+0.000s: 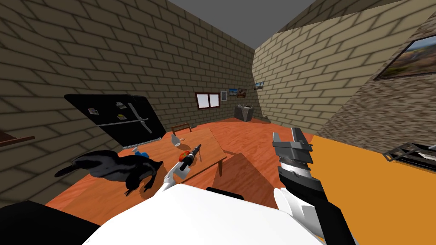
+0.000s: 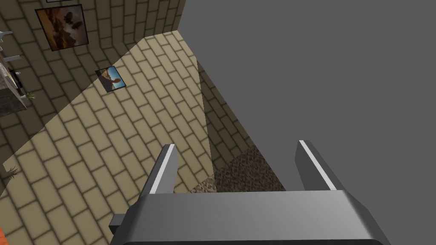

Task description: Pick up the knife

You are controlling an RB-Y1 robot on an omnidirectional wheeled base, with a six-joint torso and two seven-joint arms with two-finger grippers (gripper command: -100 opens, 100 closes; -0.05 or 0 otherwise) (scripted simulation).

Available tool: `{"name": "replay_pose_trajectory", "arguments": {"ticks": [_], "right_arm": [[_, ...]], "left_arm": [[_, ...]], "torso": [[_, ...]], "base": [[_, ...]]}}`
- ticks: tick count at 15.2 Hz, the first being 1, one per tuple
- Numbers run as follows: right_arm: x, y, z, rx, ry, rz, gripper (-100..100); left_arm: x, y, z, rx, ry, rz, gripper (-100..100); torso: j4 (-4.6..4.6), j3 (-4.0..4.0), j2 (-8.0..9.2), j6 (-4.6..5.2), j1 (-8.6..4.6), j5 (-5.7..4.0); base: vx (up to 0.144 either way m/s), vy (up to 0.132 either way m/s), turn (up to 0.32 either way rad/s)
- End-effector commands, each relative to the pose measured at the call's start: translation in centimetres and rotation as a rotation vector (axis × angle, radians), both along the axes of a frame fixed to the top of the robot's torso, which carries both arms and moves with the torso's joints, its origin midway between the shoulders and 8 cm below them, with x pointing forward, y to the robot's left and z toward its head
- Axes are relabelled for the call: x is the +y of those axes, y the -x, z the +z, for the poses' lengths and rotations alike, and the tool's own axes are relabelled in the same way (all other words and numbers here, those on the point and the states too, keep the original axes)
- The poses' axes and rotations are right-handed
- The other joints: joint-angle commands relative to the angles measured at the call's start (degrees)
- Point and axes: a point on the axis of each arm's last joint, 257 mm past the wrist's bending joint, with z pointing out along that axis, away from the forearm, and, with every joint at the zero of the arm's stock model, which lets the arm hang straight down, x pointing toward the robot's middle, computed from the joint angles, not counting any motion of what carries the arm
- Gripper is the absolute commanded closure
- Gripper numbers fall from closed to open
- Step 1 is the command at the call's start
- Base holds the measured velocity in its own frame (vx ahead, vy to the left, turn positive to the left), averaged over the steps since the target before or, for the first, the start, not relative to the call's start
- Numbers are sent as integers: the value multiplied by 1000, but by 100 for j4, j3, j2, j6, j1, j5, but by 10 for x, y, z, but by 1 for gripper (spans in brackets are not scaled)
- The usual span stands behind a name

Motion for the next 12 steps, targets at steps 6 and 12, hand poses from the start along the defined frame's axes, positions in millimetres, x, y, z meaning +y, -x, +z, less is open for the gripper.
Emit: {"name": "replay_pose_trajectory", "arguments": {"ticks": [6, 12], "right_arm": [[0, 0, 0, 0, 0, 0, 0], [0, 0, 0, 0, 0, 0, 0]], "left_arm": [[52, 4, -57, 181, -129, 77, -100], [81, 12, -84, 276, -190, 119, -100]], "torso": [[-1, -1, -2, -1, -4, -1], [0, 1, 2, -3, 1, 0]], "base": [[21, -27, -115], [18, -17, -66]]}}
